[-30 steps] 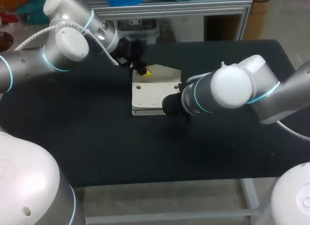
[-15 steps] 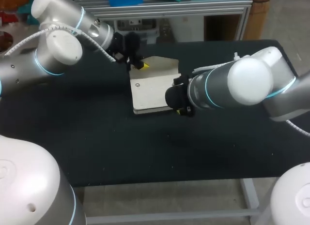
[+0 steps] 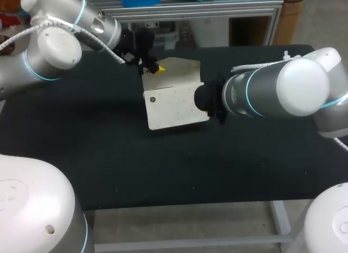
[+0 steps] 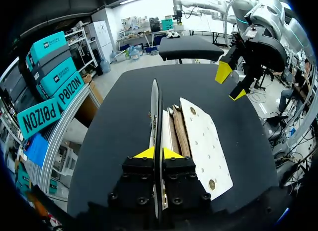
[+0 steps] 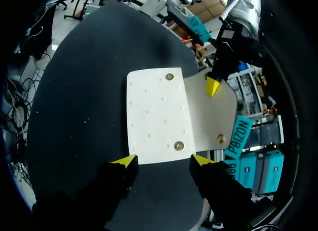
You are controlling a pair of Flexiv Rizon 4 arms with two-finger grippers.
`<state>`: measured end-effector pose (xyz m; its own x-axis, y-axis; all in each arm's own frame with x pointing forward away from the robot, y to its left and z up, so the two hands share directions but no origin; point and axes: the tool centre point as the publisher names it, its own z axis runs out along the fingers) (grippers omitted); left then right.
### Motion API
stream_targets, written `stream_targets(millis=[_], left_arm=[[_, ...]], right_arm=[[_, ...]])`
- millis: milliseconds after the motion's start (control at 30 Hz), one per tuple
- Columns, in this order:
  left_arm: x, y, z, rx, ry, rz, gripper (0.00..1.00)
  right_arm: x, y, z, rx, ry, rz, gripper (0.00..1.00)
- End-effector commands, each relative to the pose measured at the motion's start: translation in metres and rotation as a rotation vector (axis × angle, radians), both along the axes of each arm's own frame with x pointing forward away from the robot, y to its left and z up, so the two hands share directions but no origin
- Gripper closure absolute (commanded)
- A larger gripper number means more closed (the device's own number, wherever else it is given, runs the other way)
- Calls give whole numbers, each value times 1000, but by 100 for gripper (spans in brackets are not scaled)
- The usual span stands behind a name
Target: Pick up the bag, open it, inspect its contents, close it, and place it on the opposite side
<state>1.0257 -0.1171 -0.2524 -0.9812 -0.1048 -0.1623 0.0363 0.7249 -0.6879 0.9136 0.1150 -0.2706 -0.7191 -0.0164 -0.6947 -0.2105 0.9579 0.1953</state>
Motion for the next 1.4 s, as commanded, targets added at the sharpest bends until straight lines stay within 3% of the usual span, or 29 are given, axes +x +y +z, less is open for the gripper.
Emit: stream_targets(millis=[33, 600, 800, 1133, 1400], left_arm=[[-5, 5, 13, 11, 39, -4, 100], [-5, 5, 15, 5, 64, 9, 100], [-13, 3, 16, 9, 40, 7, 100], [-24, -4, 18, 10, 17, -5, 100], [-26, -11, 21, 14, 16, 12, 100]], right_arm=[[-2, -3, 10, 23, -41, -20, 100], [0, -4, 14, 34, -20, -38, 100], [26, 2, 19, 32, -62, 43, 100], [68, 22, 10, -18, -82, 132, 100], [81, 39, 1, -55, -68, 147, 100]])
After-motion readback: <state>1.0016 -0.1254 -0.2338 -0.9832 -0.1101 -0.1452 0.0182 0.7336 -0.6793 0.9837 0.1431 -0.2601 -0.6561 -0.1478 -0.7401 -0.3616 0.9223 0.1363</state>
